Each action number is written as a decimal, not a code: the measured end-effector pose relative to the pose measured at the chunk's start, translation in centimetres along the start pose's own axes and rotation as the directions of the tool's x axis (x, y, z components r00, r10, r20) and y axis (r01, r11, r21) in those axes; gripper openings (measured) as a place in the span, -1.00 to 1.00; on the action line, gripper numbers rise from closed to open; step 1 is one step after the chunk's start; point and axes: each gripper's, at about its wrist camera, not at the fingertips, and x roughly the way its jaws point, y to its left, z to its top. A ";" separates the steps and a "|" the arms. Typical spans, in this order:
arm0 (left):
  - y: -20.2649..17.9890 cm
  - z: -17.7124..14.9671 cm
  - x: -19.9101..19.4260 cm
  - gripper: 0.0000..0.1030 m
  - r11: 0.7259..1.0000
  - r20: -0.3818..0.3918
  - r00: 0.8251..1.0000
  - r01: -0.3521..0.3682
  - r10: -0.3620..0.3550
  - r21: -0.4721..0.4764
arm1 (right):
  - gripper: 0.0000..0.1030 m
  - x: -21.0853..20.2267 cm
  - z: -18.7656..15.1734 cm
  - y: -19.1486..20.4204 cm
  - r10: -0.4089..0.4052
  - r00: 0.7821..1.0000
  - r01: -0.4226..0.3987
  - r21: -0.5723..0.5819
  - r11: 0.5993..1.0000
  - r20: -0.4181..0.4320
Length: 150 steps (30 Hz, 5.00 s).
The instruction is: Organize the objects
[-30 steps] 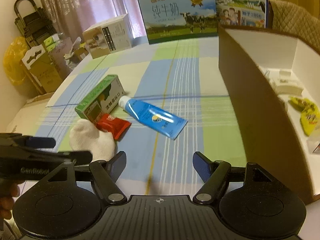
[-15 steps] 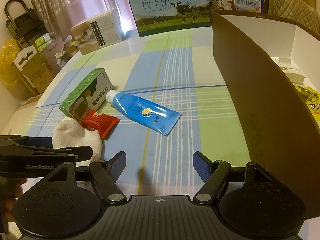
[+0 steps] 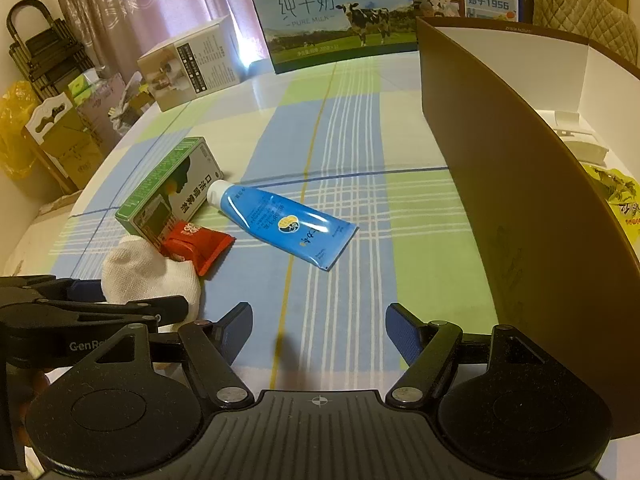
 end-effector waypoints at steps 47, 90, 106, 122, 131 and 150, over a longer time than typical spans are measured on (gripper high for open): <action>8.8 -0.2 -2.5 -0.34 0.958 -0.037 0.991 -0.135 0.130 -0.254 | 0.22 11.0 6.4 6.0 0.064 0.998 -0.068 -0.419 0.905 -0.024; -0.4 -3.2 -3.6 -0.11 0.996 -0.039 0.995 0.087 -0.088 -0.013 | -0.24 -1.2 -5.0 2.9 -0.054 0.996 0.030 -0.304 0.952 -0.071; -0.5 -2.9 -3.7 -0.35 0.997 -0.017 0.997 0.079 -0.079 0.002 | -0.33 -1.2 -4.7 2.5 -0.018 0.998 -0.001 -0.274 0.962 -0.066; -0.8 -2.4 -5.1 -0.42 0.996 0.011 0.996 0.091 -0.091 0.003 | -0.35 -2.8 -3.7 1.3 0.043 0.998 -0.048 -0.160 0.986 -0.036; -1.1 -1.9 -6.4 -0.42 0.997 0.037 0.997 0.075 -0.075 0.005 | -0.35 -4.5 -3.2 1.0 0.067 0.998 -0.065 -0.131 0.989 0.006; -3.0 1.1 -11.2 -0.42 0.997 0.165 0.983 0.082 -0.080 -0.002 | -0.35 -11.0 0.4 0.1 0.140 0.973 -0.130 -0.067 0.989 0.185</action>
